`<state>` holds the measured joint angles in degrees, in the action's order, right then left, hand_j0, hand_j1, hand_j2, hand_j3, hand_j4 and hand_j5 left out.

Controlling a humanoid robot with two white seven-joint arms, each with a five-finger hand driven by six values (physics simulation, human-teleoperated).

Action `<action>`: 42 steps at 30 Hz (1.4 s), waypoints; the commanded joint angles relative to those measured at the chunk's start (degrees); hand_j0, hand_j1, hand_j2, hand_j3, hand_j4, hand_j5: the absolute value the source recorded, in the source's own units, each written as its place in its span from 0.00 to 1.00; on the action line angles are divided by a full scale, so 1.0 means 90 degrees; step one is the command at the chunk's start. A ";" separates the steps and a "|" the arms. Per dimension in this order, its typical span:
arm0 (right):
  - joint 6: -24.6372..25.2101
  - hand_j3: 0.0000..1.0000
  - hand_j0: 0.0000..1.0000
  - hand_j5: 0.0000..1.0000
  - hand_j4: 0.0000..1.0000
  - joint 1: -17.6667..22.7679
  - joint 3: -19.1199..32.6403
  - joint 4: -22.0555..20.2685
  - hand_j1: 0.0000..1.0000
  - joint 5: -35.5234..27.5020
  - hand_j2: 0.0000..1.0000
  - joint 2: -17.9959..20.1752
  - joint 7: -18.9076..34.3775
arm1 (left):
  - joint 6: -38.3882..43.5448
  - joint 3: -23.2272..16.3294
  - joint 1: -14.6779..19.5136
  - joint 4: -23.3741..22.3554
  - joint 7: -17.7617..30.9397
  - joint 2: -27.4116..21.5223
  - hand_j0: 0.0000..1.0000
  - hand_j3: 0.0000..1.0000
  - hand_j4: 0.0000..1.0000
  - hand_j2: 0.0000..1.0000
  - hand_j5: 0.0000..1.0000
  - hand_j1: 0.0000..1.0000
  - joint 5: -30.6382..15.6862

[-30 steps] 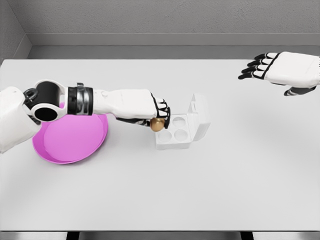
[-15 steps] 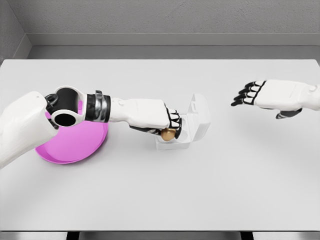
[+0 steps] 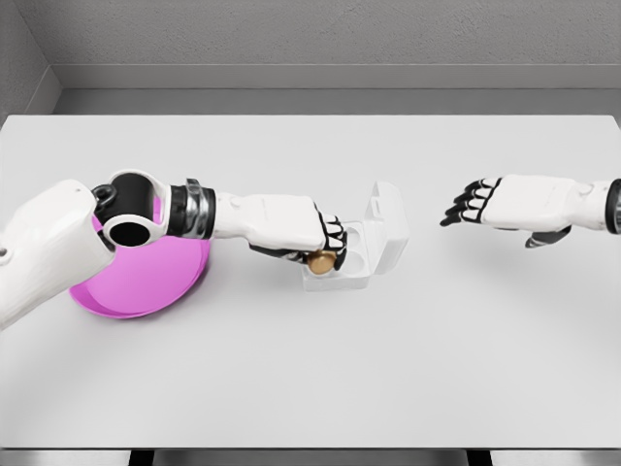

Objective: Pack egg into the box and close the box lid

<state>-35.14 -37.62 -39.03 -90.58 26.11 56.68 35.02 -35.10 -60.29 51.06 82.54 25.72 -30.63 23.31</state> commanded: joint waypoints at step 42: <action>0.0015 1.00 1.00 1.00 1.00 -0.0049 0.0020 -0.0004 1.00 0.0000 1.00 -0.0028 -0.0002 | 0.0011 0.0273 0.0322 -0.0314 -0.0026 -0.0864 1.00 1.00 1.00 1.00 1.00 1.00 -0.1047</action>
<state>-35.14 -38.06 -38.90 -90.62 26.32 56.36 35.02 -35.11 -58.94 53.96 79.59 25.48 -35.12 17.25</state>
